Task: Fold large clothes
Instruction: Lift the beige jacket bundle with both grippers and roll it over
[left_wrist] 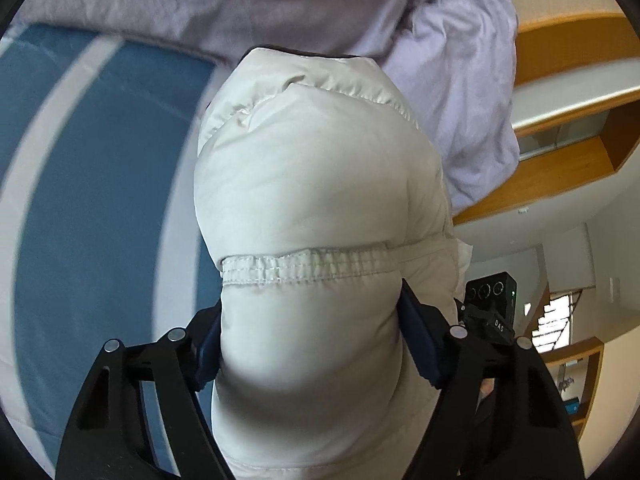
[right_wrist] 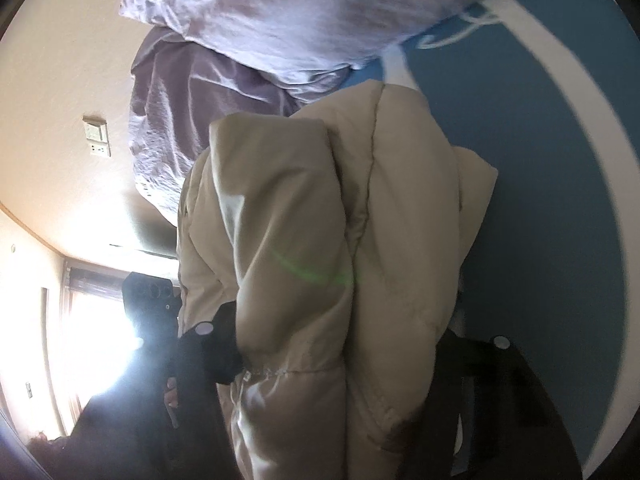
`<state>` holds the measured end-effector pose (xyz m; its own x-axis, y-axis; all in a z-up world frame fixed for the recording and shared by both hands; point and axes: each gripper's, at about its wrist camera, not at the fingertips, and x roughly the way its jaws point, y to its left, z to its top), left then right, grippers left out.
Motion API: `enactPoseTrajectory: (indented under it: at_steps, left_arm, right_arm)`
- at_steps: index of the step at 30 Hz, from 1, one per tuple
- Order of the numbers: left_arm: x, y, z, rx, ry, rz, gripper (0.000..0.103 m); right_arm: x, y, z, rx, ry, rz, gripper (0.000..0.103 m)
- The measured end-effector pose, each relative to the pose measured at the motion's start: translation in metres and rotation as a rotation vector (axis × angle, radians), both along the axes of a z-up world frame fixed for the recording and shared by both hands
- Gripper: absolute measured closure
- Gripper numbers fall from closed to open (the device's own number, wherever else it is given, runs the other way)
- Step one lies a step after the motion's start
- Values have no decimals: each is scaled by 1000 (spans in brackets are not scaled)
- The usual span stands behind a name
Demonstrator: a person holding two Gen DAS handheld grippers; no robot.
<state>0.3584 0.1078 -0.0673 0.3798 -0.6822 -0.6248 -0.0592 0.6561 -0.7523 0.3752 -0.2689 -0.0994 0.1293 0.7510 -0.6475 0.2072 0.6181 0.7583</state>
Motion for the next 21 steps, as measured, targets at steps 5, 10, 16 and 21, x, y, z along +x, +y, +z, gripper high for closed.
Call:
enactPoseTrajectory:
  at_steps: [5,10,16,21]
  left_arm:
    - [10,30,12,32,-25,72,28]
    - [15,58,17,59,-32,128,28]
    - [23,78,5,98,-12,165,28]
    - [29,73,3,142,-1,151,27]
  right_arm:
    - [28,35,-3,16,-11,42,51]
    - [56,73,-8,4,-18,91,52]
    - [64,99,-5,-111,-47,130,52]
    - [57,103,-5,-161,-64,107,51]
